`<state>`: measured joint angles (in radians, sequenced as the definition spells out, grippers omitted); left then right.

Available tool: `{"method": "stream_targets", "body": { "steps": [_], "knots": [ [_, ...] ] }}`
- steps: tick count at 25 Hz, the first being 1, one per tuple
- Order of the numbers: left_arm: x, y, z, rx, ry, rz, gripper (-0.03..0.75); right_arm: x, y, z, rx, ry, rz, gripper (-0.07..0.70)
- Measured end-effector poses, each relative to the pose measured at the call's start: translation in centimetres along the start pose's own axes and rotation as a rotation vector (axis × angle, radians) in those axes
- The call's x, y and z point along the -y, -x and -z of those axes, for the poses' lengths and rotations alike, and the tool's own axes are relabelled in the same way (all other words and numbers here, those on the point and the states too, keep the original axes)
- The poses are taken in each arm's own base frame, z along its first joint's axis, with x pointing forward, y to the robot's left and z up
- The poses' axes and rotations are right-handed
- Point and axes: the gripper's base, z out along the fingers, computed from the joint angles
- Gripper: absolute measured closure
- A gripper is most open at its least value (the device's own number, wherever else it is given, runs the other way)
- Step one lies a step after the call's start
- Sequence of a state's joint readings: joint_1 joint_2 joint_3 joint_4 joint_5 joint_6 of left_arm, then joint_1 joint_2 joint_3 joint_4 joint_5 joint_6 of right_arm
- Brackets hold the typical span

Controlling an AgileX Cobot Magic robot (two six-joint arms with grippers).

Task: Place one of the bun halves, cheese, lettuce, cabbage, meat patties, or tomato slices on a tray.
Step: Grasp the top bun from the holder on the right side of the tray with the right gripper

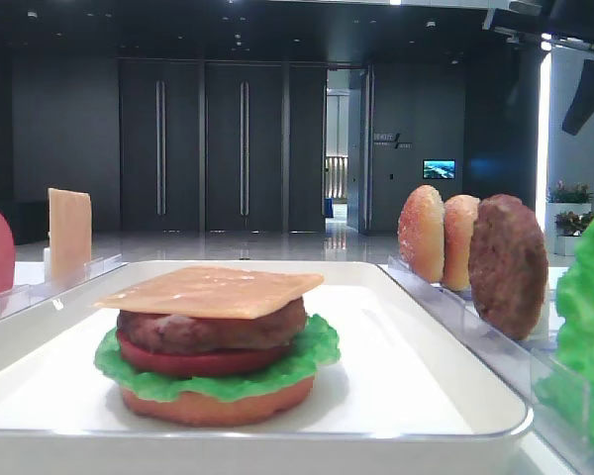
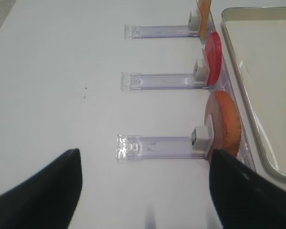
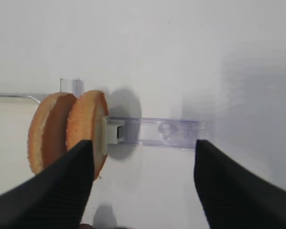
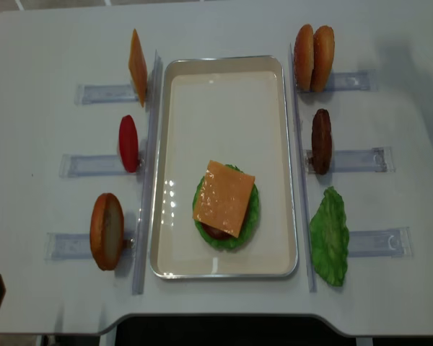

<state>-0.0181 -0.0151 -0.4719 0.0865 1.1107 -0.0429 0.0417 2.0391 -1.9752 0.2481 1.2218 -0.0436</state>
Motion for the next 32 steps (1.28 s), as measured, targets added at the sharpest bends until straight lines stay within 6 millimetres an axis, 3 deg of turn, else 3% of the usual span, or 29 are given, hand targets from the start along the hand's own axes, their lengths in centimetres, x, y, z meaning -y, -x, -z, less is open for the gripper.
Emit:
{"method": "stream_targets", "body": {
  "steps": [4, 17, 26, 32],
  "knots": [
    [0.0, 0.0, 0.0, 0.0, 0.0, 0.0, 0.079, -2.2, -0.2, -0.5, -0.012, 0.018, 0.014, 0.197],
    [0.0, 0.0, 0.0, 0.0, 0.0, 0.0, 0.079, -12.2, -2.7, -2.0, -0.074, 0.101, 0.081, 0.197],
    [0.0, 0.0, 0.0, 0.0, 0.0, 0.0, 0.079, -12.3, -2.9, -2.2, -0.063, 0.013, 0.005, 0.197],
    [0.0, 0.0, 0.0, 0.0, 0.0, 0.0, 0.079, -12.0, -2.9, -3.7, -0.09, -0.006, -0.005, 0.197]
  ]
}}
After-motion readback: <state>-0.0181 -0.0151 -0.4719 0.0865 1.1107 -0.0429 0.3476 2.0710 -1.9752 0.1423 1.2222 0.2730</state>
